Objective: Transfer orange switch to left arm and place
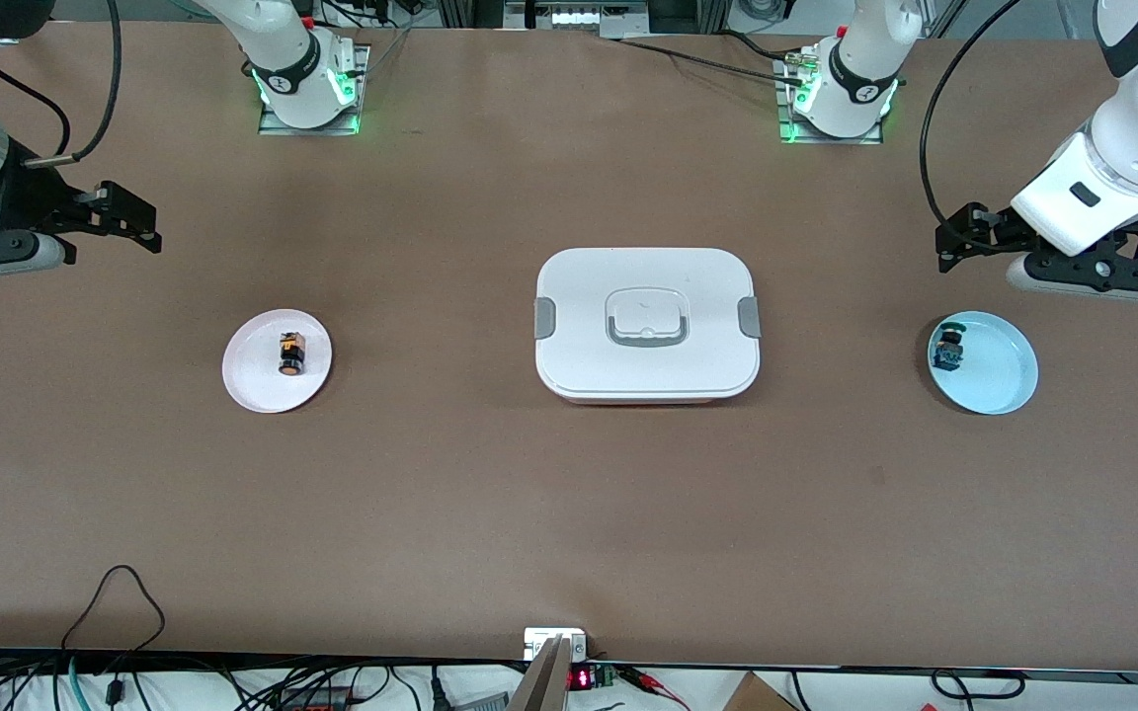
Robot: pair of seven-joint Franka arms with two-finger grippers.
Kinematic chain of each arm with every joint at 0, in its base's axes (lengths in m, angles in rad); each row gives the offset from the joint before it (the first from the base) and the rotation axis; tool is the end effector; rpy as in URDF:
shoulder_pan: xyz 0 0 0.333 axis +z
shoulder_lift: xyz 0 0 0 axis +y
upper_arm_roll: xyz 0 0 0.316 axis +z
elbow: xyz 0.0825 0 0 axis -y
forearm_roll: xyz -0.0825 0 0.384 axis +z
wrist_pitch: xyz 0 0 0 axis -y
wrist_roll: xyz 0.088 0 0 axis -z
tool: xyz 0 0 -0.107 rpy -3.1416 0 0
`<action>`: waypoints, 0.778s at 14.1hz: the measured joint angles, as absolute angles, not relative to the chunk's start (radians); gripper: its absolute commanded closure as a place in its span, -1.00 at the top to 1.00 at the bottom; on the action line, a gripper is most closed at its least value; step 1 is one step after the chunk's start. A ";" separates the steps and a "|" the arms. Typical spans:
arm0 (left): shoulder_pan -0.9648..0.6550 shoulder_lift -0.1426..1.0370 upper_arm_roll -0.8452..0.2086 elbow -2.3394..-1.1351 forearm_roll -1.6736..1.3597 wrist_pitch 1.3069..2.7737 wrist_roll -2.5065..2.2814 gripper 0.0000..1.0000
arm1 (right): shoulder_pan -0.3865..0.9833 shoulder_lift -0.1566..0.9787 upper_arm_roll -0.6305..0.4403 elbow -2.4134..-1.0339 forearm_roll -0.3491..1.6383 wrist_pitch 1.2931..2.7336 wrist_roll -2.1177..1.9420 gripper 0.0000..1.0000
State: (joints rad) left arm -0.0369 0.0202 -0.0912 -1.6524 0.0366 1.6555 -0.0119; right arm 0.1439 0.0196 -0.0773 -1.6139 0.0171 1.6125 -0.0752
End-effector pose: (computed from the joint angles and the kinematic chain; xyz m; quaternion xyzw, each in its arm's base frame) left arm 0.5613 -0.0682 0.5819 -0.9980 0.0598 0.0073 0.0178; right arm 0.5614 0.0396 0.5968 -0.9974 -0.0704 0.0104 0.0078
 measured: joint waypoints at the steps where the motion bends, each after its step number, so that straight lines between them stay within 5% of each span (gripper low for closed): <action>1: -0.037 0.020 -0.091 -1.652 0.037 1.655 -0.012 1.00 | 0.144 0.020 -0.078 -1.610 0.017 1.616 -0.075 1.00; 11: -0.030 0.022 -0.091 -1.652 0.037 1.654 -0.012 1.00 | 0.174 0.126 -0.074 -1.607 0.018 1.626 -0.251 1.00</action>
